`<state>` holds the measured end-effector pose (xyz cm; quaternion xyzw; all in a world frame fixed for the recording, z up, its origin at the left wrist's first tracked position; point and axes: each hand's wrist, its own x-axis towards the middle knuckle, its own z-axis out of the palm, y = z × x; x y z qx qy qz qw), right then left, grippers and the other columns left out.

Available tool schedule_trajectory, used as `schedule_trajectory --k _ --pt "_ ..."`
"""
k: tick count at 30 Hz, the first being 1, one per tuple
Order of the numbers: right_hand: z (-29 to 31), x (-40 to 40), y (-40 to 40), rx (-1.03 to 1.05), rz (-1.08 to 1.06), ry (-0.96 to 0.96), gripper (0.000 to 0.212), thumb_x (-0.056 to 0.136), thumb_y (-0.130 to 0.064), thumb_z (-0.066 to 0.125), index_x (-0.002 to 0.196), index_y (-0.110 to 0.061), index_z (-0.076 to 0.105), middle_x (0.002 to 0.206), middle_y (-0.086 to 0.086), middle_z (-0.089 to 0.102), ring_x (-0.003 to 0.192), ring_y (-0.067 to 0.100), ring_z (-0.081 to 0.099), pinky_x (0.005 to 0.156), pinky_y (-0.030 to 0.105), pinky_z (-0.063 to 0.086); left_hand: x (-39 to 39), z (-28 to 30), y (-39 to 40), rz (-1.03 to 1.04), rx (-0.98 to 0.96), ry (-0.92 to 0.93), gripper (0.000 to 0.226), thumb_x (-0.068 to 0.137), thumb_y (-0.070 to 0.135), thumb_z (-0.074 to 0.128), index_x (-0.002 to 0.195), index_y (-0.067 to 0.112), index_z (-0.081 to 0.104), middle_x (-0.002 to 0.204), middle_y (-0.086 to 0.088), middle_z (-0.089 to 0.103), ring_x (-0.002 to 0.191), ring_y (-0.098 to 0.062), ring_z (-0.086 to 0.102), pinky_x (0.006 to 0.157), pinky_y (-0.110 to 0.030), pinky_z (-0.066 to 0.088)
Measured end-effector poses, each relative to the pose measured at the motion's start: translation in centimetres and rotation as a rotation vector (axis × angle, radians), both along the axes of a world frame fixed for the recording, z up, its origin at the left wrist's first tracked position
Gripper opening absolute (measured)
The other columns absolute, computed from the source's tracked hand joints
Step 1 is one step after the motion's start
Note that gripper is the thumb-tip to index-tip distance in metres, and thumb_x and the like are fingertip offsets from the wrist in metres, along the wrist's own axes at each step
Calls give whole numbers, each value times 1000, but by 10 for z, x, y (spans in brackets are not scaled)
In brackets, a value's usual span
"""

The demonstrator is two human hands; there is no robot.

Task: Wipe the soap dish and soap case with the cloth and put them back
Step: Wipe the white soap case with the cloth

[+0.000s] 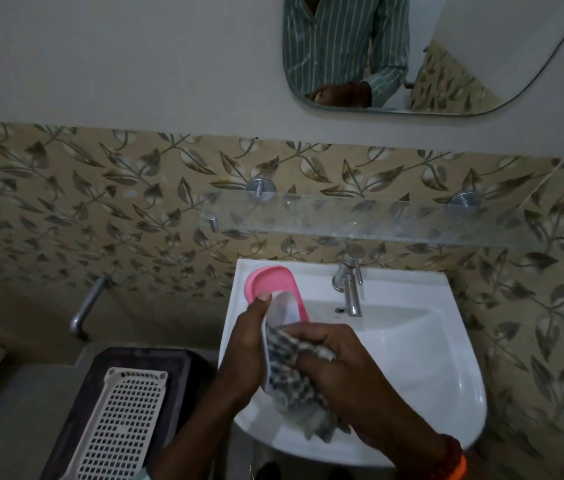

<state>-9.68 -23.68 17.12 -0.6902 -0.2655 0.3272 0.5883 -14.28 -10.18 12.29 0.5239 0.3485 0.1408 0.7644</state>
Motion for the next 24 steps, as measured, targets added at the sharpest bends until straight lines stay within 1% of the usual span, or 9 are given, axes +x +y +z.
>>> schedule_trajectory --k 2,3,5,8,13,15,19,21,24 --pt "-8 -8 -6 -63 87 -346 32 85 -9 52 99 -26 76 94 -22 73 91 -8 66 79 12 51 1 1 9 -10 89 31 48 104 49 40 129 18 67 135 -15 67 128 -33 60 114 -54 43" --pt "-13 -11 -10 -89 126 -458 28 82 -13 54 100 -24 74 94 -25 70 91 -10 62 80 12 49 2 2 9 -60 133 39 52 101 55 39 127 21 68 132 -12 68 125 -32 61 111 -53 45" --pt "-26 -14 -16 -207 189 -758 27 75 -18 62 98 -29 69 97 -21 67 93 -1 57 74 18 51 2 -5 4 -140 130 87 50 93 64 39 110 29 70 117 -7 73 109 -27 66 98 -46 54" --pt "-44 -9 -19 -363 366 -1269 31 67 -15 67 96 -27 69 95 -9 67 88 16 50 54 24 46 2 -18 -1 -79 36 159 42 99 61 44 87 34 74 86 2 80 92 -21 68 77 -35 54" --pt "-66 3 -21 -350 350 -1471 26 95 -5 38 106 -9 62 105 8 61 88 31 52 64 39 45 5 -32 4 -53 -28 185 48 87 75 52 82 36 79 78 2 79 91 -26 71 85 -42 56" --pt "-63 9 -15 -350 256 -1456 27 95 -6 41 109 -8 64 109 9 62 90 31 54 65 40 47 5 -36 1 -105 -24 190 48 75 75 56 84 35 81 83 2 81 94 -26 73 90 -42 57" --pt "-53 10 -6 -330 125 -1278 34 81 -11 52 110 -11 70 109 5 69 89 24 59 68 33 54 3 -39 -5 -108 -105 191 45 83 68 65 82 27 83 92 -9 81 91 -27 75 83 -36 55" --pt "-54 -3 -9 -276 124 -946 35 82 -16 52 112 -17 71 108 -1 70 93 16 61 79 27 52 7 -35 0 -45 -99 257 53 85 75 55 88 28 80 92 -7 79 88 -27 74 85 -39 57" --pt "-50 -16 -13 -228 56 -364 35 80 -27 66 114 -36 69 107 -23 71 101 -6 64 90 15 50 8 -30 11 -2 2 280 71 65 88 48 99 28 69 100 -6 74 95 -27 69 96 -44 54"
